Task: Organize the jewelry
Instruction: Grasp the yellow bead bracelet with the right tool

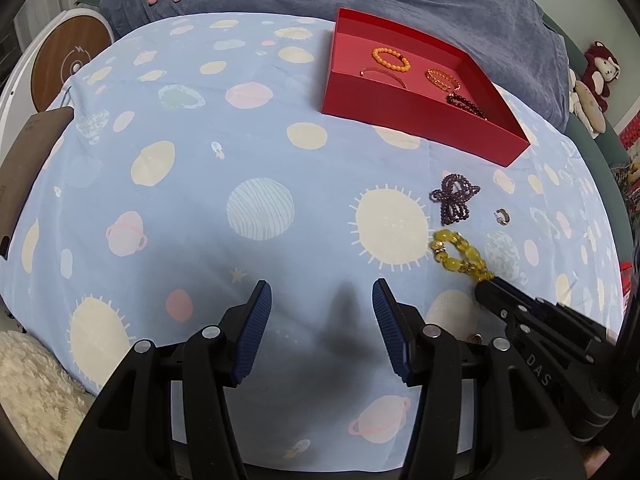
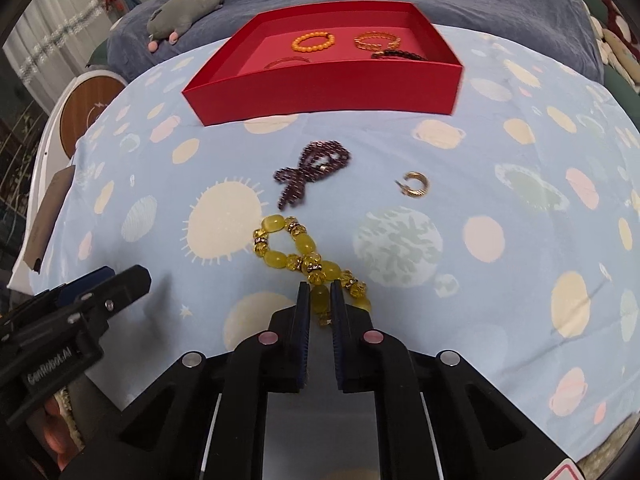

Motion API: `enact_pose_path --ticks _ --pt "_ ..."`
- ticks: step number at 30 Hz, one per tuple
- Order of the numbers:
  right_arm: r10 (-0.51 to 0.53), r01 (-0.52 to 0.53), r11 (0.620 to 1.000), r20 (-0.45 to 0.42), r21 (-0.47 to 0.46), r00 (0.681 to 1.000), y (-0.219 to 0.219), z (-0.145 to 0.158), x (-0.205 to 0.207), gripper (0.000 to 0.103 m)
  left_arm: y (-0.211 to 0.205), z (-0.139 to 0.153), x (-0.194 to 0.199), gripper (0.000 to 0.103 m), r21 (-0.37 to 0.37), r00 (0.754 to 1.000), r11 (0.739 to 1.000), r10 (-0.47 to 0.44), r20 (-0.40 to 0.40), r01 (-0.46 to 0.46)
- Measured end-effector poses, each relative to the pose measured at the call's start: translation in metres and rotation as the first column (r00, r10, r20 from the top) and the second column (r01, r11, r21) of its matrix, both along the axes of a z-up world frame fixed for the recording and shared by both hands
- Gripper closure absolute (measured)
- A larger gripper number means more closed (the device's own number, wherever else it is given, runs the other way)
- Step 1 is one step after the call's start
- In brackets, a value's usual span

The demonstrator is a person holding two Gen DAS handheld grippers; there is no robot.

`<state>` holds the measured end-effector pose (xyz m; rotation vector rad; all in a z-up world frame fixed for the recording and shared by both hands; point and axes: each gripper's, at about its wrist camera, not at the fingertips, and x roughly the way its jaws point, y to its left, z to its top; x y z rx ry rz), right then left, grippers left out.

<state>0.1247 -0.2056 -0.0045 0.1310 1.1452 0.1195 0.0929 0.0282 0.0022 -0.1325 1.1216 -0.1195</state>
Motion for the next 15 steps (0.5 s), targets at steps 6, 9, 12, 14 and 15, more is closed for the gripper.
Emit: enact_pose_path --ticks 6,9,12,14,15 --pt "-0.087 0.087 0.995 -0.008 0.043 0.996 -0.031 0.001 -0.022 0.094 -0.013 0.005 0.003 0.053 -0.021 1.0 1.0 -0.016 0.011 0.016" --pt "-0.131 0.132 0.99 -0.016 0.06 0.991 -0.045 0.0 -0.028 0.094 -0.025 0.009 0.009 0.052 -0.031 0.999 0.999 -0.035 0.019 0.035" --pt "-0.151 0.152 0.986 -0.021 0.065 0.988 -0.054 -0.001 -0.031 0.094 -0.041 0.013 0.017 0.051 -0.039 0.998 0.997 -0.058 0.03 0.059" --pt "-0.157 0.158 0.985 -0.02 0.069 0.987 -0.057 -0.001 -0.03 0.094 -0.053 0.014 0.024 0.05 -0.045 0.997 0.996 -0.073 0.035 0.074" --pt "-0.159 0.16 0.985 -0.019 0.07 0.987 -0.057 -0.001 -0.029 0.094 -0.059 0.015 0.028 0.047 -0.045 0.996 0.996 -0.08 0.039 0.081"
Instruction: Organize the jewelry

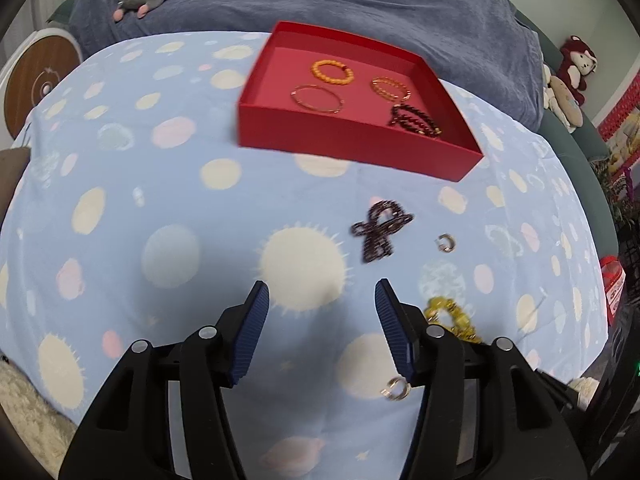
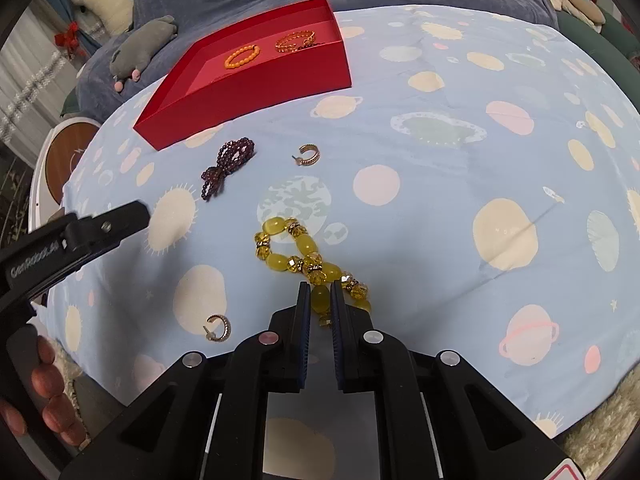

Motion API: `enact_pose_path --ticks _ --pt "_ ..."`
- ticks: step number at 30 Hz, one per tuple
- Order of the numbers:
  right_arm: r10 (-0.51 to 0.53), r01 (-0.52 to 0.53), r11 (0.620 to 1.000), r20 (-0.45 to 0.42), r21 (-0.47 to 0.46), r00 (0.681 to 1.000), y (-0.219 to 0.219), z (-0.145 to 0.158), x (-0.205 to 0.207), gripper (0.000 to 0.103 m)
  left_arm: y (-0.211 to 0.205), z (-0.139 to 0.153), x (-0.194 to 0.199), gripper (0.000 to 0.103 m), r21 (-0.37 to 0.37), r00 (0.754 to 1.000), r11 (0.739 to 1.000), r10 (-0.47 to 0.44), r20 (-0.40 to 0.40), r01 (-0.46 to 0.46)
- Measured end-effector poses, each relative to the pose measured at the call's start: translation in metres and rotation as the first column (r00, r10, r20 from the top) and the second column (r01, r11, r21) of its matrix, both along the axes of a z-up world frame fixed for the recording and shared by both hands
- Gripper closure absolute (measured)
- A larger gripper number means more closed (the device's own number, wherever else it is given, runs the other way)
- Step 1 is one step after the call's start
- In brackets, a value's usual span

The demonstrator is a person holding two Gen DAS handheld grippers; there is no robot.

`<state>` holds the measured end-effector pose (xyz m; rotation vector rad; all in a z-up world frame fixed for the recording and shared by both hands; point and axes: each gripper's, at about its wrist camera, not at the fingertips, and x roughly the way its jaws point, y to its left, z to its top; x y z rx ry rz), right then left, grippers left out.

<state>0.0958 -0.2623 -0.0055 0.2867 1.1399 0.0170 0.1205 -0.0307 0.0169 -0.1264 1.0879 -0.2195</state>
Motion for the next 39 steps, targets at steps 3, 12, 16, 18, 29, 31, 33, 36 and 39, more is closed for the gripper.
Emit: enact_pose_path --ticks 3,12,16,18,29,31,33,36,39 --pt "-0.006 0.006 1.0 0.004 0.01 1.0 -0.004 0.001 0.004 0.094 -0.017 -0.002 0.009 0.047 -0.002 1.0 1.0 -0.024 0.002 0.024" --pt "-0.014 0.014 0.999 -0.003 0.037 1.0 -0.012 -0.002 0.016 0.094 -0.051 -0.02 0.038 0.063 0.015 0.996 0.996 -0.082 -0.032 0.083" --pt "-0.011 0.011 0.999 -0.005 0.046 1.0 -0.014 -0.003 0.017 0.094 -0.05 -0.029 0.042 0.086 0.005 0.995 0.997 -0.081 -0.064 0.081" --pt "-0.01 0.011 0.999 -0.005 0.049 1.0 -0.015 -0.003 0.016 0.094 -0.048 -0.032 0.04 0.094 0.011 0.995 0.997 -0.081 -0.065 0.081" --pt "-0.005 0.004 0.999 0.017 0.046 1.0 -0.011 0.008 0.002 0.094 -0.028 -0.018 0.019 0.096 0.019 0.997 0.998 -0.06 -0.039 0.061" --pt "-0.001 0.0 0.999 0.022 0.047 1.0 -0.01 0.012 -0.003 0.094 -0.023 -0.014 0.012 0.096 0.016 0.998 0.998 -0.057 -0.034 0.057" --pt "0.005 -0.007 0.999 0.029 0.045 1.0 -0.008 0.015 -0.007 0.094 -0.018 -0.01 0.006 0.096 0.014 0.998 0.998 -0.053 -0.031 0.054" --pt "0.015 -0.017 0.999 0.04 0.047 0.999 -0.004 0.021 -0.015 0.094 -0.009 -0.005 -0.006 0.096 0.008 0.999 0.999 -0.046 -0.027 0.046" --pt "0.026 -0.028 0.998 0.051 0.048 0.998 -0.001 0.025 -0.024 0.094 0.0 -0.001 -0.017 0.096 0.008 0.999 0.999 -0.039 -0.023 0.04"
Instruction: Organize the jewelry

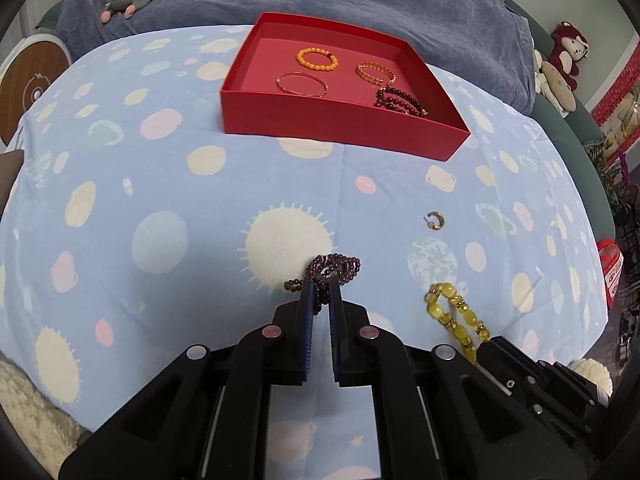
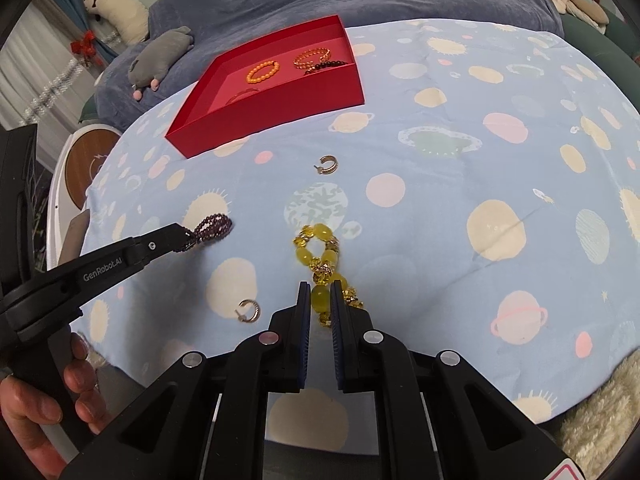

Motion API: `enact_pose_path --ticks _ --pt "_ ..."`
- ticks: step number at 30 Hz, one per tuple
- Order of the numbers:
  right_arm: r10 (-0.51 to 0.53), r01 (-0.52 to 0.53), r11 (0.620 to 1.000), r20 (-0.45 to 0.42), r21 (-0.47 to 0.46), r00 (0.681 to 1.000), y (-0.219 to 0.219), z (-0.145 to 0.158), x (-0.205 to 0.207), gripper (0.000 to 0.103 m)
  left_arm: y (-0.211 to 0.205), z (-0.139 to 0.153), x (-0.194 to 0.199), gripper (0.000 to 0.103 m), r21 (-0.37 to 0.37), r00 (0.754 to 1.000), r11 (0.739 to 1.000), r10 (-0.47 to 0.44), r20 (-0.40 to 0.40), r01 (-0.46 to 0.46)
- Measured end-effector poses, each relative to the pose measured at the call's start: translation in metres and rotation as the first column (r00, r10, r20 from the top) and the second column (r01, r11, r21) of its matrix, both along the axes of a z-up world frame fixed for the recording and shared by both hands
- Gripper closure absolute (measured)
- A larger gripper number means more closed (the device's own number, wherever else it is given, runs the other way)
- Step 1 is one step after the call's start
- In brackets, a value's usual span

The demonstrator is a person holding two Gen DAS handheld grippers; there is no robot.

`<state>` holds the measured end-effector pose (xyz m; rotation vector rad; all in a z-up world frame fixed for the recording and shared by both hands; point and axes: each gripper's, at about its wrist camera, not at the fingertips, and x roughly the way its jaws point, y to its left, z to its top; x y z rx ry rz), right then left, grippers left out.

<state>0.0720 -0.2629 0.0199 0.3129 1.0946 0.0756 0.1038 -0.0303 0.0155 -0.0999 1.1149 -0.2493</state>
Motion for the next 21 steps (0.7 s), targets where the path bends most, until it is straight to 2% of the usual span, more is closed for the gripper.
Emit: enact_pose_path --ticks 10,21 --pt "0.022 -0.022 1.0 0.025 0.011 0.999 0.007 0.01 -0.027 0.094 0.02 0.012 -0.033 0.096 -0.014 1.0 1.0 -0.002 0.02 0.002" --pt "0.028 -0.03 0.999 0.073 0.029 0.997 0.011 0.028 -0.039 0.094 0.026 0.024 -0.055 0.096 -0.016 0.999 1.0 -0.011 0.039 0.011"
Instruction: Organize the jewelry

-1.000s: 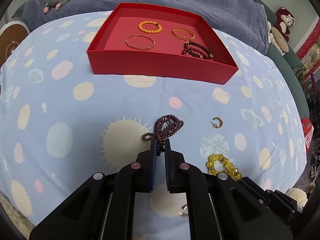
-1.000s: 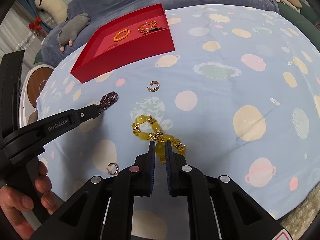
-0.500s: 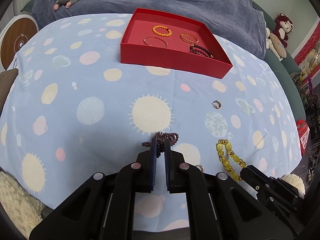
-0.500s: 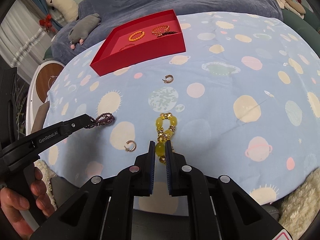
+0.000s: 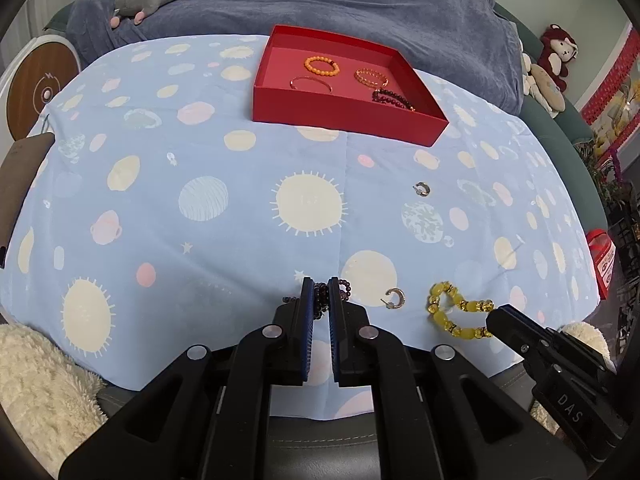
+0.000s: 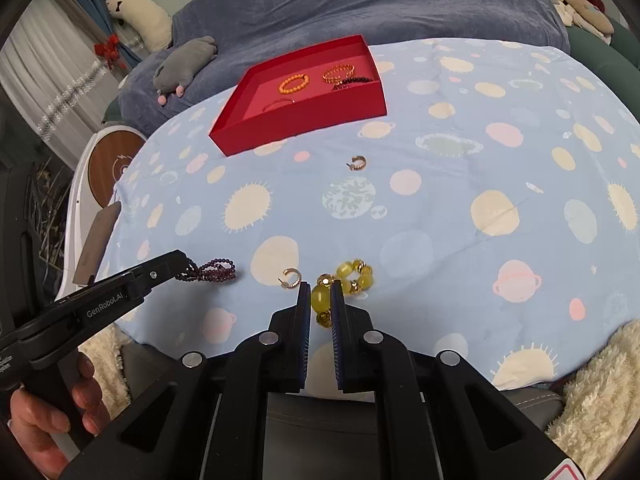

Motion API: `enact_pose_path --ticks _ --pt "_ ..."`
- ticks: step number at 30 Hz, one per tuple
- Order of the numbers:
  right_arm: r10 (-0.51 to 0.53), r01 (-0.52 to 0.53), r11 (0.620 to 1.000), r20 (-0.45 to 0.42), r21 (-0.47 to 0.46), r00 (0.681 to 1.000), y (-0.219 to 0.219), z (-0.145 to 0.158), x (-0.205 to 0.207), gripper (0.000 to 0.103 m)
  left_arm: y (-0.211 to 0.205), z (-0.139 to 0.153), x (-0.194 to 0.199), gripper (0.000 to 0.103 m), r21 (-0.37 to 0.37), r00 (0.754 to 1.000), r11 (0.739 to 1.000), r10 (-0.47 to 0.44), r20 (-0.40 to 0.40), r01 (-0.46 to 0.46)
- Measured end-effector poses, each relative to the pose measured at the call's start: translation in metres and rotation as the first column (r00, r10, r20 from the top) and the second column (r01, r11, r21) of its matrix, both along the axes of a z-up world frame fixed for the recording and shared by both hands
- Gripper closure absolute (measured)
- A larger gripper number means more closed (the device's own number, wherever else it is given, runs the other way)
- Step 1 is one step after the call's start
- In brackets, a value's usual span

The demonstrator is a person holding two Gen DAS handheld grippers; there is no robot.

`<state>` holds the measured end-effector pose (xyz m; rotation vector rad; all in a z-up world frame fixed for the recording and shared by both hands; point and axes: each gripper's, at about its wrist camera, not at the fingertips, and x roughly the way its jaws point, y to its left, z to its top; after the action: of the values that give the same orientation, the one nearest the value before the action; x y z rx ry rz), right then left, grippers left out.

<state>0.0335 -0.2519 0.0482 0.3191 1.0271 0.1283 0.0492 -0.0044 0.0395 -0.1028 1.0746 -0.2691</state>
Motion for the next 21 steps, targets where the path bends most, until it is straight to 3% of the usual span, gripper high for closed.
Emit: enact_pose_path --ticks 12,14,21 --pt "-0.007 0.005 0.999 0.059 0.038 0.998 -0.006 0.031 0.002 0.094 -0.002 0.025 -0.002 0.096 -0.013 0.999 1.0 -0.013 0.037 0.014" --pt "-0.006 0.003 0.999 0.073 0.045 0.997 -0.007 0.038 0.004 0.102 -0.002 0.028 -0.001 0.096 -0.017 0.999 1.0 -0.014 0.039 0.015" --pt "-0.012 0.01 0.999 0.076 0.036 0.997 -0.012 0.039 0.014 0.102 -0.003 0.036 0.004 0.096 -0.024 0.999 1.0 -0.015 0.048 0.016"
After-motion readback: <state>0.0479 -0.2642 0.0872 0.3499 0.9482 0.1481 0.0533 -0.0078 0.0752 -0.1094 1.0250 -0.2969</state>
